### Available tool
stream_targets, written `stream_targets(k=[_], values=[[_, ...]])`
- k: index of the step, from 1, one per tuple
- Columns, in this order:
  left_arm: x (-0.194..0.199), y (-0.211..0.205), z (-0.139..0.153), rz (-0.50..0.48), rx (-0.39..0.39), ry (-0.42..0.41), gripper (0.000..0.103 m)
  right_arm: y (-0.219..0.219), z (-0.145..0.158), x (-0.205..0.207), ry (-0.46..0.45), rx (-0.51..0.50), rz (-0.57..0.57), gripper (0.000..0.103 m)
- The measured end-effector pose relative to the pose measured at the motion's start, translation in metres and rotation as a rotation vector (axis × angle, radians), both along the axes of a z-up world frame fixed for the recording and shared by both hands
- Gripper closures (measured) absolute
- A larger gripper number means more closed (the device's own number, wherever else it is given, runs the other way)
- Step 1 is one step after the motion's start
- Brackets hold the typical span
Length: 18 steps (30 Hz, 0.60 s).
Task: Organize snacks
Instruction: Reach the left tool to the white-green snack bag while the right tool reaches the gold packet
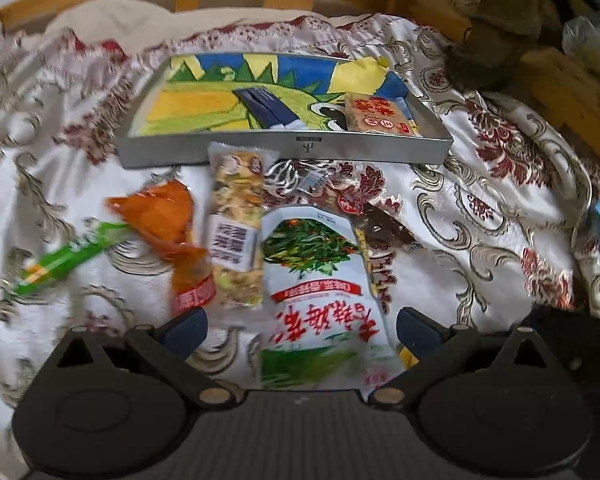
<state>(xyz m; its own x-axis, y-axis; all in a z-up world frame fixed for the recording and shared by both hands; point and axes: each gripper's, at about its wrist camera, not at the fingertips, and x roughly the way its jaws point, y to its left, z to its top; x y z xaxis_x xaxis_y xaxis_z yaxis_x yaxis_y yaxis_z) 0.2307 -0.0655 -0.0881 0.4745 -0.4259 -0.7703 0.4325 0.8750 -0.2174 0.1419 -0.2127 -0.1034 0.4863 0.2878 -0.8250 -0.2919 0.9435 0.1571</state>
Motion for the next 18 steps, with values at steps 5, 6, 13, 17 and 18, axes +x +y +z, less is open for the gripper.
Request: stream_targets(k=[5, 6, 13, 17, 18], values=[[0.009, -0.012, -0.012, -0.001, 0.052, 0.017, 0.001, 0.015, -0.008, -0.001, -0.015, -0.064, 0.034, 0.001], [0.009, -0.014, -0.013, -0.007, 0.068, 0.013, 0.001, 0.018, -0.01, -0.001, -0.015, -0.083, 0.039, 0.001], [0.011, -0.015, -0.014, -0.059, 0.085, 0.011, 0.008, 0.021, -0.015, 0.0, -0.016, -0.134, 0.022, 0.006], [0.019, -0.006, -0.012, -0.04, 0.03, 0.068, 0.018, 0.021, -0.013, 0.0, -0.005, -0.141, 0.024, 0.01], [0.02, -0.005, -0.012, -0.04, 0.025, 0.073, 0.019, 0.022, -0.013, -0.001, -0.005, -0.154, 0.031, 0.01]])
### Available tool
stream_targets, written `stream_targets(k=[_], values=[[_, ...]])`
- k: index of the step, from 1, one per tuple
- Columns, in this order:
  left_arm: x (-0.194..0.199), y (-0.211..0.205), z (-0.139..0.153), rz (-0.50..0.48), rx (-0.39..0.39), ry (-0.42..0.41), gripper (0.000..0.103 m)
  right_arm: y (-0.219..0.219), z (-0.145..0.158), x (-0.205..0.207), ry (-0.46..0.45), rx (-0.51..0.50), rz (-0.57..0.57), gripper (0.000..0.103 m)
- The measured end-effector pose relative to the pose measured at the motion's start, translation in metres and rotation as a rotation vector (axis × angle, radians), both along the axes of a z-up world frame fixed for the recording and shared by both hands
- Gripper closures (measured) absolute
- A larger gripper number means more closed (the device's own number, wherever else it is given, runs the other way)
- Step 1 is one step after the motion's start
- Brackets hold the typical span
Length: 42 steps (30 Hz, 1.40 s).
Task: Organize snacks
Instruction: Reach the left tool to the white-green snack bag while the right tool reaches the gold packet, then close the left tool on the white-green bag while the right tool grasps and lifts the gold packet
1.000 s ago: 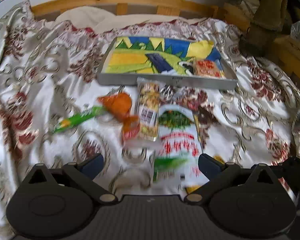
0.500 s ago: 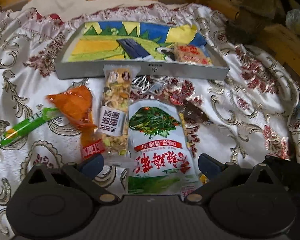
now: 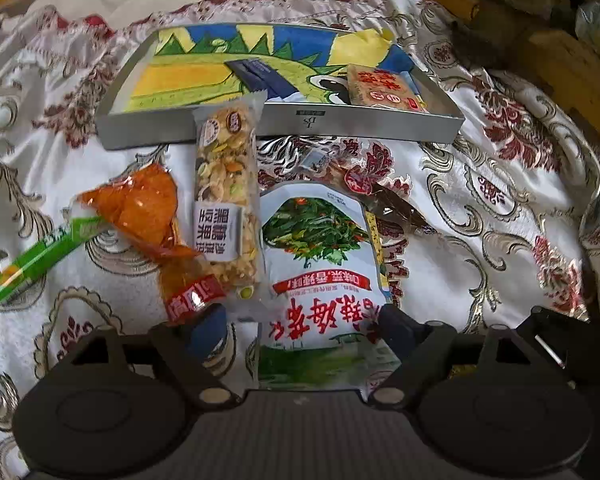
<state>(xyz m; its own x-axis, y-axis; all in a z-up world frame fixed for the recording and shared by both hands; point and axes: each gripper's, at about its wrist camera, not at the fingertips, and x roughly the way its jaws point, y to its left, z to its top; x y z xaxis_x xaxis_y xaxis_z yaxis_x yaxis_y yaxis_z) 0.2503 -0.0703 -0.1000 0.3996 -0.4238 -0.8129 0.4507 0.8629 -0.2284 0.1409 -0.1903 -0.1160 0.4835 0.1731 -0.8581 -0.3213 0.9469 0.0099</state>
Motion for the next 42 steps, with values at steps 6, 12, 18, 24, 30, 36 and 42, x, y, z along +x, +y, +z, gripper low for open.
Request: stream_targets(k=[6, 12, 18, 24, 30, 36, 42], values=[[0.006, 0.003, -0.009, 0.004, -0.042, 0.087, 0.023, 0.007, 0.003, -0.009, 0.021, -0.074, 0.02, 0.011], [0.012, -0.003, -0.007, 0.014, 0.017, 0.088, 0.013, -0.003, 0.006, -0.02, 0.029, -0.122, 0.06, 0.021], [0.011, -0.004, -0.006, -0.003, -0.01, 0.105, 0.029, -0.014, 0.013, -0.023, 0.04, -0.142, 0.169, 0.023], [0.011, 0.001, -0.007, -0.009, -0.032, 0.099, 0.027, -0.04, 0.023, -0.018, 0.011, -0.119, 0.162, 0.023], [0.014, -0.005, -0.007, -0.005, -0.007, 0.098, 0.02, -0.058, 0.03, -0.012, -0.016, -0.09, 0.083, 0.023], [0.017, -0.017, -0.01, -0.002, 0.023, 0.092, 0.016, -0.056, 0.028, -0.005, -0.052, -0.105, 0.062, 0.023], [0.019, -0.012, -0.01, 0.005, -0.033, 0.115, 0.043, -0.06, 0.027, -0.002, -0.045, -0.071, 0.033, 0.023]])
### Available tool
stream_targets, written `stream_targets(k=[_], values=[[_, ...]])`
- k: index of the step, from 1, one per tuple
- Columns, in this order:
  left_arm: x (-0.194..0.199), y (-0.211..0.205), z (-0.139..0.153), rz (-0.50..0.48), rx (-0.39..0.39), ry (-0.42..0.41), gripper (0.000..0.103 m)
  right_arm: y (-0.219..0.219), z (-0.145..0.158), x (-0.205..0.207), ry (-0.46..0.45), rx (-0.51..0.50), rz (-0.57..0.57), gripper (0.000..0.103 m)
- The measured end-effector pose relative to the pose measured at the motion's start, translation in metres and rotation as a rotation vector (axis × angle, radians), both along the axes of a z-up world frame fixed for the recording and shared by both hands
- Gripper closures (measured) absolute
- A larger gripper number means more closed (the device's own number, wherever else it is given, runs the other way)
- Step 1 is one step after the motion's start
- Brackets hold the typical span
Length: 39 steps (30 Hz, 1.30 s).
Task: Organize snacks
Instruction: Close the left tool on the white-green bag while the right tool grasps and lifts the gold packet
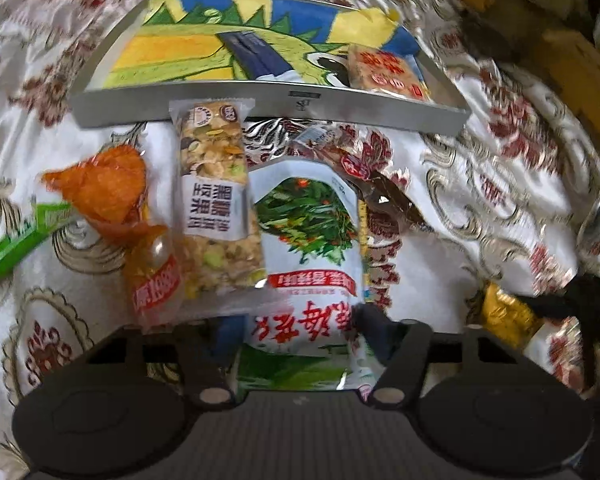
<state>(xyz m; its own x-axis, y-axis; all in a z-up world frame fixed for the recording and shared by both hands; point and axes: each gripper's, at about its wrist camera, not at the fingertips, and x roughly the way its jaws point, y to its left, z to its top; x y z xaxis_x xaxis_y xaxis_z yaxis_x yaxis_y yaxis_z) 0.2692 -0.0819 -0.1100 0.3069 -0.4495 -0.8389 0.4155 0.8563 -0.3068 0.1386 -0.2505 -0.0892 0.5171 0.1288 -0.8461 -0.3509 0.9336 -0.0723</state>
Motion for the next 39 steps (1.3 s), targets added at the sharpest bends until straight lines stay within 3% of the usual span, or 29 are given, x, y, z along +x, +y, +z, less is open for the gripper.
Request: stream_targets(k=[6, 13, 20, 27, 32, 39], values=[[-0.001, 0.015, 0.003, 0.04, -0.064, 0.048, 0.048, 0.002, 0.0, 0.0, -0.002, 0.024, 0.0, 0.023], [-0.028, 0.022, 0.009, 0.077, -0.045, 0.065, 0.049, 0.005, 0.002, -0.003, -0.03, 0.031, 0.019, 0.023], [-0.066, 0.011, 0.018, 0.099, 0.04, 0.006, 0.05, 0.006, 0.006, -0.008, -0.06, 0.028, 0.022, 0.023], [-0.082, 0.024, 0.043, 0.163, -0.107, -0.106, 0.049, -0.002, 0.02, -0.013, -0.164, 0.033, -0.029, 0.023], [-0.082, 0.024, 0.06, 0.189, -0.141, -0.219, 0.049, -0.007, 0.032, -0.015, -0.27, 0.051, -0.069, 0.023], [-0.071, 0.019, 0.075, 0.209, -0.197, -0.278, 0.049, -0.017, 0.045, -0.009, -0.423, 0.062, -0.138, 0.023]])
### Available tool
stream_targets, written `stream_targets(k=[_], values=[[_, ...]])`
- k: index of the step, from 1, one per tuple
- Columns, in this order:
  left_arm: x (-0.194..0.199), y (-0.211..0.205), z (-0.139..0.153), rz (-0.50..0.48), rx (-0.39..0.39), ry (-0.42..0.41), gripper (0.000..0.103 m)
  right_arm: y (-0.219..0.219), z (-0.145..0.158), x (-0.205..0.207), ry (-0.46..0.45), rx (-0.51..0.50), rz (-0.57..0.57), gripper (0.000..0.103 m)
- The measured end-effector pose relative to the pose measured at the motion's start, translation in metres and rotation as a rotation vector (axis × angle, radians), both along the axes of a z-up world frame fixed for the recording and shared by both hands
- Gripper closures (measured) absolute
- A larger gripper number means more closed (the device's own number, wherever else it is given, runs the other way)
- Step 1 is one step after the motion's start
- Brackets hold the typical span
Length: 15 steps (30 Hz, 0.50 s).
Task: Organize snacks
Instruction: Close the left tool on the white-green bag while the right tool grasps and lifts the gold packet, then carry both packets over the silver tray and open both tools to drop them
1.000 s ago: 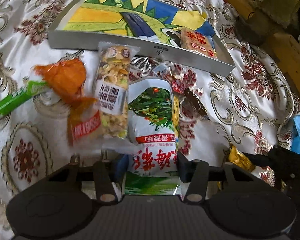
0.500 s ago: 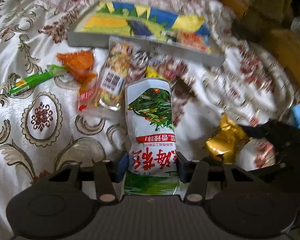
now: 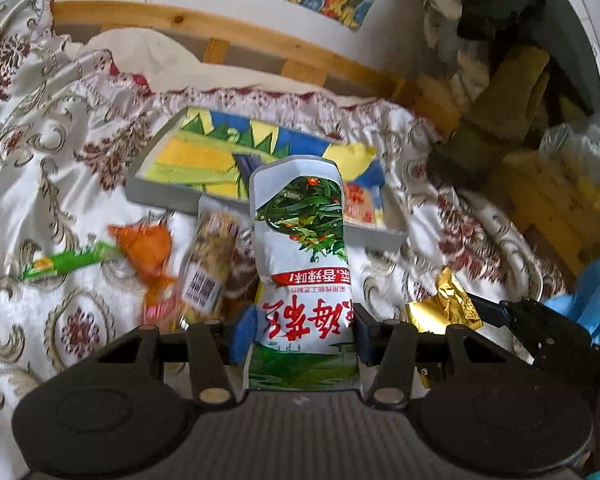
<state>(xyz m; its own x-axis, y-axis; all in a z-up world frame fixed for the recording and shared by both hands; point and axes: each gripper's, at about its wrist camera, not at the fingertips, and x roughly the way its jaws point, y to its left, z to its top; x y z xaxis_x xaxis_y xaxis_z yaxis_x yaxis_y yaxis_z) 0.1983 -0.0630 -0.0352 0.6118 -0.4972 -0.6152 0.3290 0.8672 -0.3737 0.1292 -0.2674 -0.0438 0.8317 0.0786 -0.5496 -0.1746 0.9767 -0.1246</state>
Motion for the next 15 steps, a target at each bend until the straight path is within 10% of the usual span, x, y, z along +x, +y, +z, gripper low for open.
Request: stream_targets(k=[15], values=[[0.085, -0.009, 0.011, 0.111, -0.086, -0.054, 0.048, -0.036, -0.003, 0.056, -0.11, 0.081, -0.151, 0.023]])
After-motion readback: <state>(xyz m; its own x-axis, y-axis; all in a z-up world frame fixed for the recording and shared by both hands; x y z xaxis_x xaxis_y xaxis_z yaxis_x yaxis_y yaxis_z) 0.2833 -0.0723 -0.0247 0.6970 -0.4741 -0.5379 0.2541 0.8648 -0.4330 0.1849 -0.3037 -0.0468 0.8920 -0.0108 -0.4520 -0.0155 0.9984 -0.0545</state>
